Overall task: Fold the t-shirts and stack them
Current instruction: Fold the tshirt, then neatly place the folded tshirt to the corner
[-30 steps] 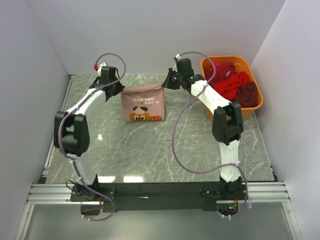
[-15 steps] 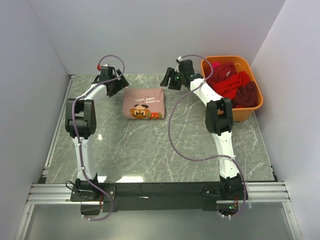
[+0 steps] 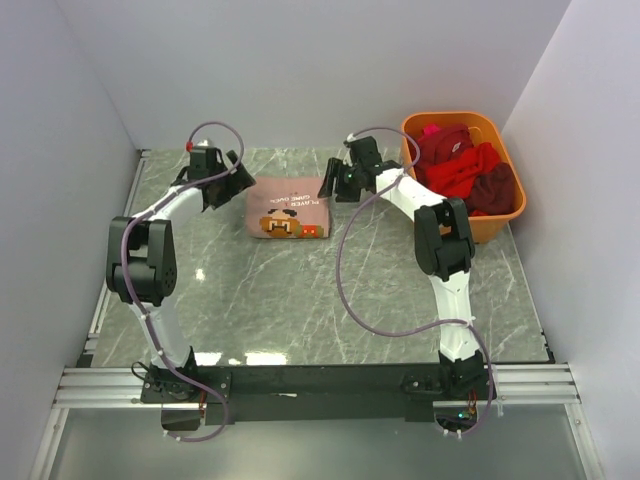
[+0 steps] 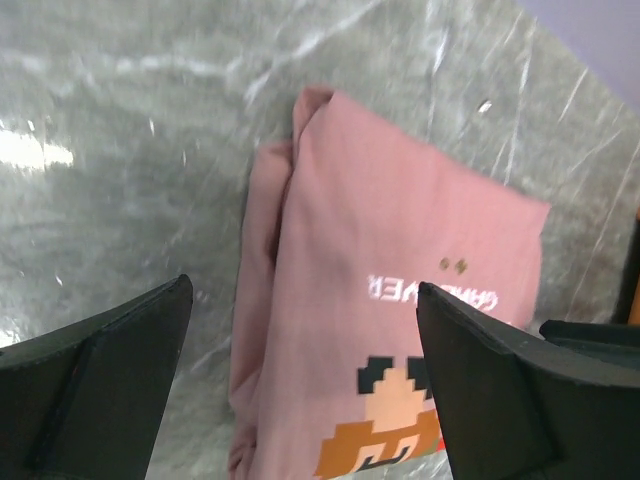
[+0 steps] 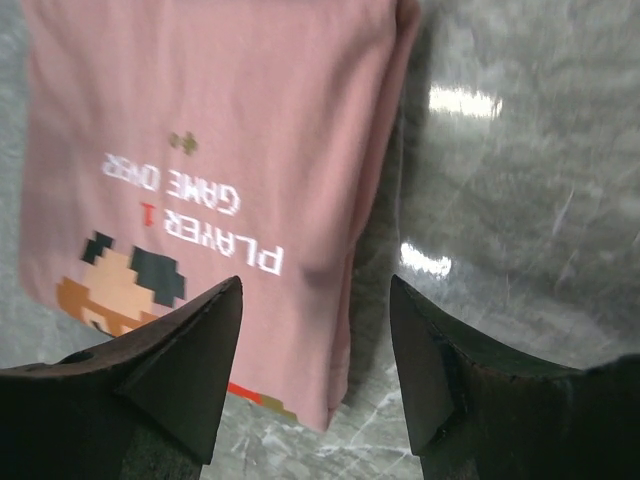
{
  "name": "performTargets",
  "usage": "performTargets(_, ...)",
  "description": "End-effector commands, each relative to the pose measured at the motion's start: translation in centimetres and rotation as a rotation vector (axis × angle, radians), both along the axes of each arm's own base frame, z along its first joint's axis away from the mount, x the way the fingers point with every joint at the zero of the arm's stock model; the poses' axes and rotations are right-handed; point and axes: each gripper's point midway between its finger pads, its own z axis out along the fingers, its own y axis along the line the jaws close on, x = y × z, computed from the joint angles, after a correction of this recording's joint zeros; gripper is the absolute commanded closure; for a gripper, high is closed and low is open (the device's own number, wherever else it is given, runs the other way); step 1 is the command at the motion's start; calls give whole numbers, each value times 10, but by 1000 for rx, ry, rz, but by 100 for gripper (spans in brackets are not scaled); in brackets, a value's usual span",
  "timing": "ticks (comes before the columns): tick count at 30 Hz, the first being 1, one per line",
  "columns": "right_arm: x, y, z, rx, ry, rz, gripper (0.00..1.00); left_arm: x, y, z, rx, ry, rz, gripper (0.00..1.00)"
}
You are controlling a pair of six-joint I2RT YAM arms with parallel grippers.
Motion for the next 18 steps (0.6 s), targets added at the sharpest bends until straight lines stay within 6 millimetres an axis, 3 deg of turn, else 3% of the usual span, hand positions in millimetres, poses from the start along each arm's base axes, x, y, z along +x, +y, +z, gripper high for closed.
performTargets(1, -10, -1, 15, -46, -31, -7, 33, -15, -12, -2, -53, -1, -39, 1)
performTargets(7, -25, 3, -5, -64, 12, -2, 35, -30, -21, -28, -96, 55, -74, 0)
performTargets(12, -26, 5, -12, -85, 26, -5, 38, -35, -30, -43, -108, 91, -109, 5)
performTargets(14, -25, 4, -15, -93, 30, -10, 39, -34, -34, -46, -101, 94, -120, 9)
performTargets(18, -25, 6, -17, -84, 36, -9, 45, -31, -35, -60, -75, 141, -119, 31)
